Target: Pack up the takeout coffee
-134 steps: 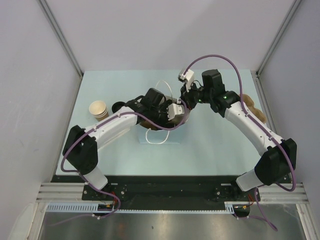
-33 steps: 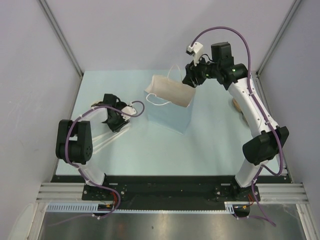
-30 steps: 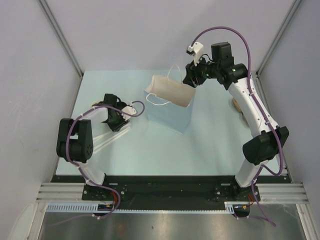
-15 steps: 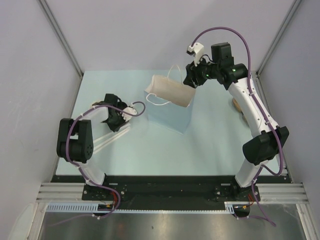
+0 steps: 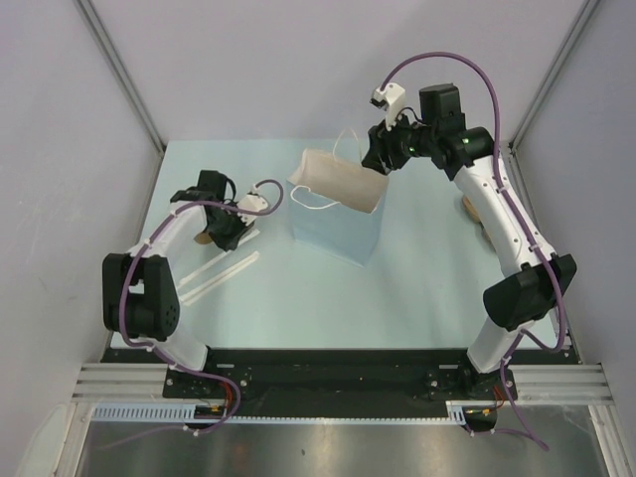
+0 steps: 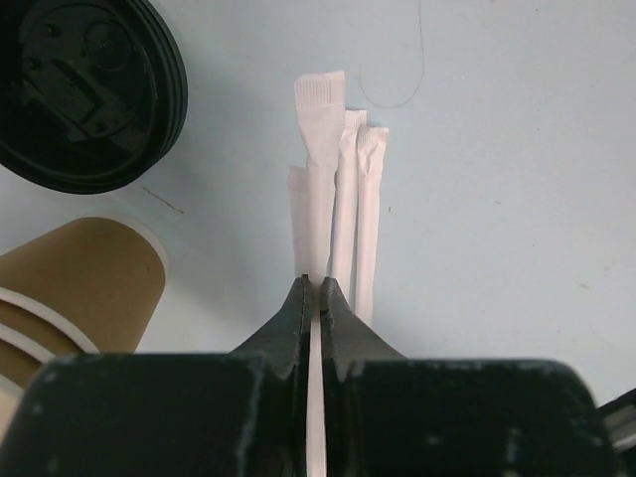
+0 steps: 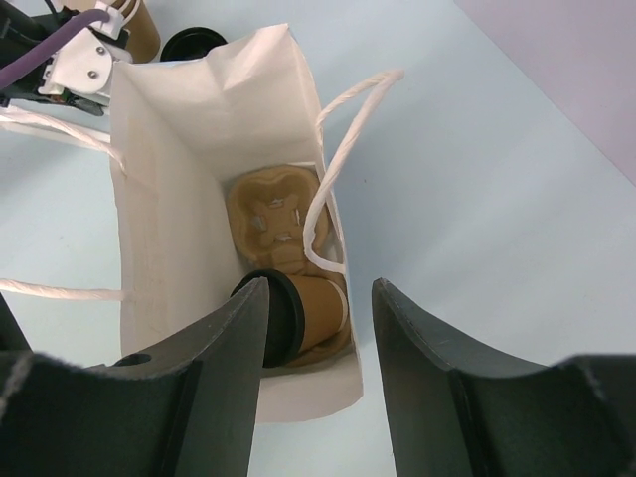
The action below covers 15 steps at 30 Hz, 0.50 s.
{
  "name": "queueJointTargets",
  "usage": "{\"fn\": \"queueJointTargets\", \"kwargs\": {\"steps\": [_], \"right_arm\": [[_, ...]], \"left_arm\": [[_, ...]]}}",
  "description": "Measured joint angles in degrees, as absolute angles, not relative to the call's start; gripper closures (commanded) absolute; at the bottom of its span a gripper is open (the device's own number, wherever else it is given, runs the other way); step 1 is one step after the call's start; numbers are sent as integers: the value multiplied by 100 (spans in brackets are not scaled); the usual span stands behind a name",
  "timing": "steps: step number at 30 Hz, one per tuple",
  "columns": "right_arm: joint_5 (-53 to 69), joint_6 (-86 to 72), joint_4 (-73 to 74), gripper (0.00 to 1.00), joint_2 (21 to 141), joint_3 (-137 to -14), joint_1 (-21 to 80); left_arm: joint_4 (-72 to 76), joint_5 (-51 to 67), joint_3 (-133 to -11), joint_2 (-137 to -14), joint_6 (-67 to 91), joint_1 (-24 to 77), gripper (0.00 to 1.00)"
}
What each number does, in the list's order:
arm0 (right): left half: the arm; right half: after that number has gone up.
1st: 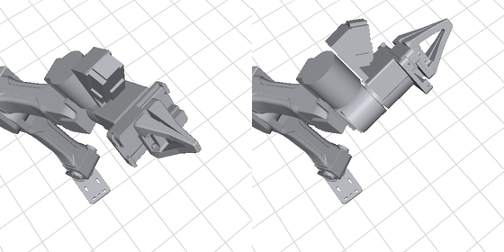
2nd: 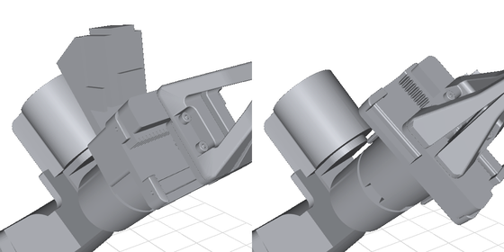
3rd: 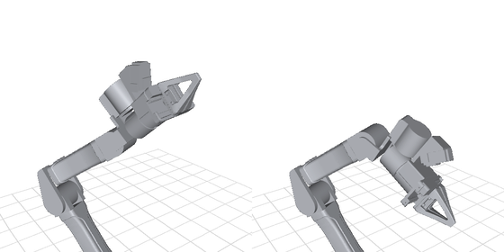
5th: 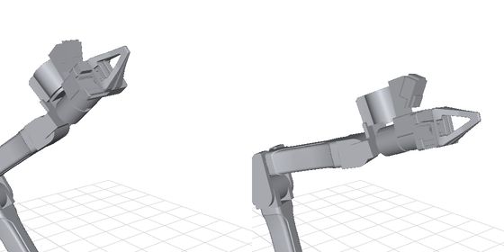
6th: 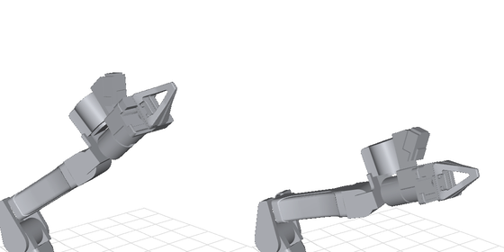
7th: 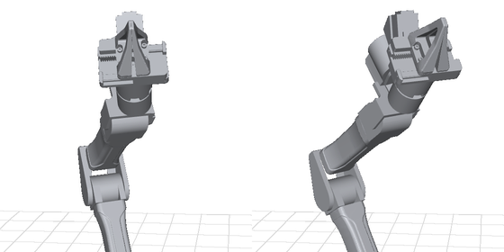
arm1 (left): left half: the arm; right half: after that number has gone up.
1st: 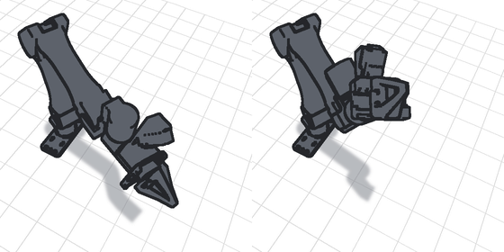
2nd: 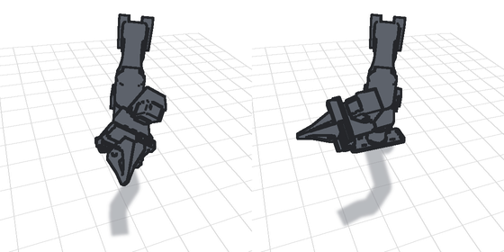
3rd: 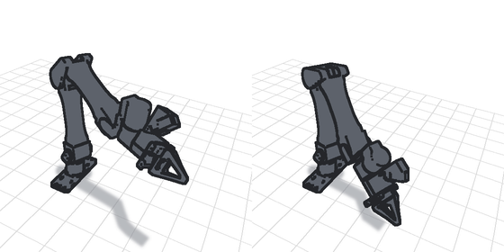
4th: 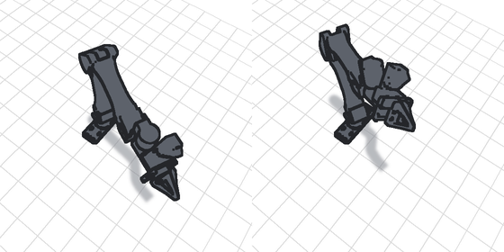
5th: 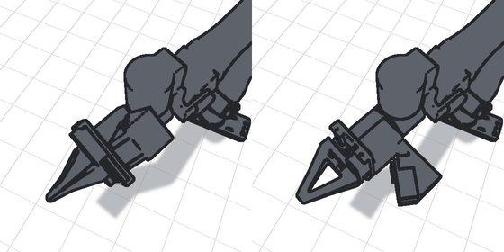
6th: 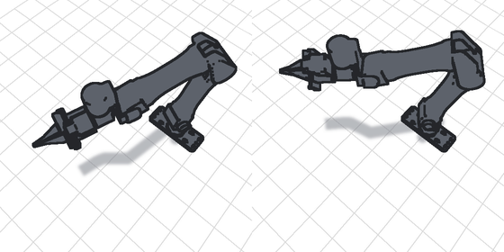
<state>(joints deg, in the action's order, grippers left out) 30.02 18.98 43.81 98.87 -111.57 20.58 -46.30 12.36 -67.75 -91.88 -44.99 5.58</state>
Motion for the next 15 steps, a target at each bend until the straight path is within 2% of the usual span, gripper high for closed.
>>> {"fn": "queueJointTargets", "kwargs": {"steps": [1,3,4,6,11,15], "right_arm": [[3002,1890,4379,49,9878,-11157,2067],[3002,1883,4379,49,9859,-11155,2084],[3000,1883,4379,49,9850,-11155,2091],[2998,1883,4381,49,9824,-11155,2097],[2980,1885,4390,49,9732,-11131,2117],[2976,1874,4386,49,9627,-11013,2123]], "left_arm": [[-4639,1243,-6775,-9203,-4456,561,82],[-4582,1225,-6775,-9314,-4278,561,70],[-4525,1203,-6775,-9391,-4187,561,60],[-4414,1153,-6772,-9535,-4027,561,52],[-4239,1079,-6772,-9598,-3806,558,51],[-4195,1066,-6772,-9601,-3780,558,57]]}}
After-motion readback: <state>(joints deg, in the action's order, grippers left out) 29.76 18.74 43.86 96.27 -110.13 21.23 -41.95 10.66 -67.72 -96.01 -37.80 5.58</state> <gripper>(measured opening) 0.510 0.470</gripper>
